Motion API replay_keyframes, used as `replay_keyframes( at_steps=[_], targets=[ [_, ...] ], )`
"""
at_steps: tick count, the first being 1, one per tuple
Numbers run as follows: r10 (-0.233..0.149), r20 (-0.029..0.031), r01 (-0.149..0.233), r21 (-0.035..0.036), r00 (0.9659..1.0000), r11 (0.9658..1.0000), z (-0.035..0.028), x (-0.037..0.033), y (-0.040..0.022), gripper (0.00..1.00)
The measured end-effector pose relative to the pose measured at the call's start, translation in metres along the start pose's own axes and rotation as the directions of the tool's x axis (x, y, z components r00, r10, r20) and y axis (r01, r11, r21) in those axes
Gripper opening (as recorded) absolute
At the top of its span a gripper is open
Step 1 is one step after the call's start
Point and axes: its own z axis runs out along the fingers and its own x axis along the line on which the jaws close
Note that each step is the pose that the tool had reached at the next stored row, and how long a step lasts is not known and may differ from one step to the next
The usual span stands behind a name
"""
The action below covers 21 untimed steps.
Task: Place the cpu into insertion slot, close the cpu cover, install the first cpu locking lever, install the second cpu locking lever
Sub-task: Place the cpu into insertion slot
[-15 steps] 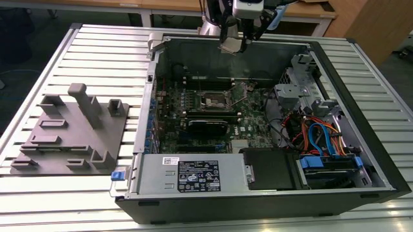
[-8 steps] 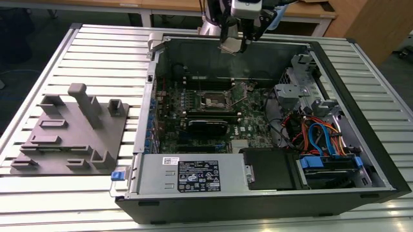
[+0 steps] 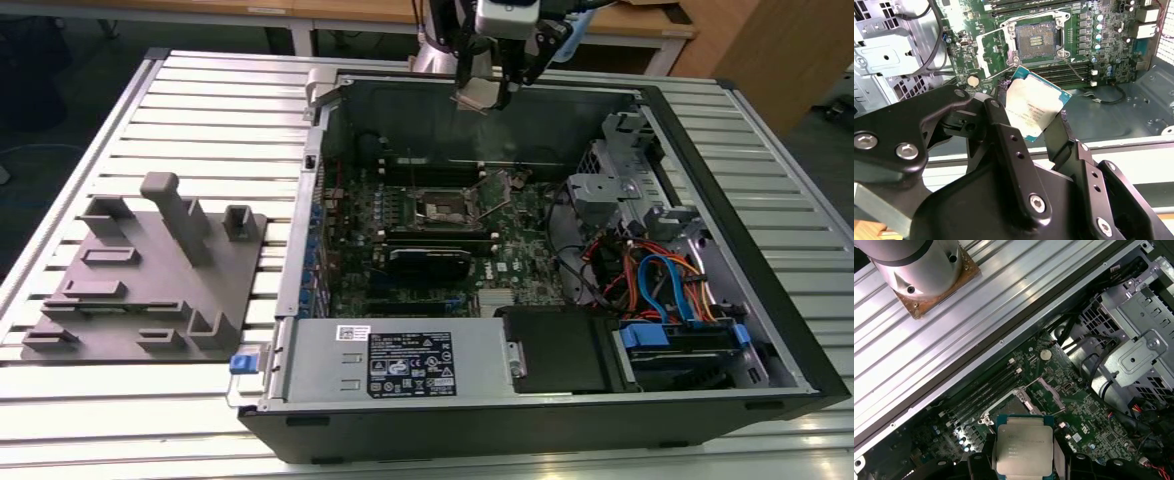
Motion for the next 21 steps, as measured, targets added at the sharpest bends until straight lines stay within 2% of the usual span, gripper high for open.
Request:
replay_keyframes(
  at_steps=[7, 11, 16, 21],
  targets=[
    [0.007, 0.0006, -0.007, -0.0002, 1.0000, 1.0000, 0.0001, 0.0000, 0.0000, 0.54],
    [0.043, 0.0038, -0.043, -0.0009, 0.9991, 0.9991, 0.0003, 0.0000, 0.0000, 0.54],
    [0.090, 0.0079, -0.090, -0.0021, 0.9959, 0.9960, 0.0005, 0.0000, 0.0000, 0.54],
    [0.100, 0.0088, -0.100, -0.0024, 0.9949, 0.9950, 0.0006, 0.0000, -0.0001, 0.54]
  ],
)
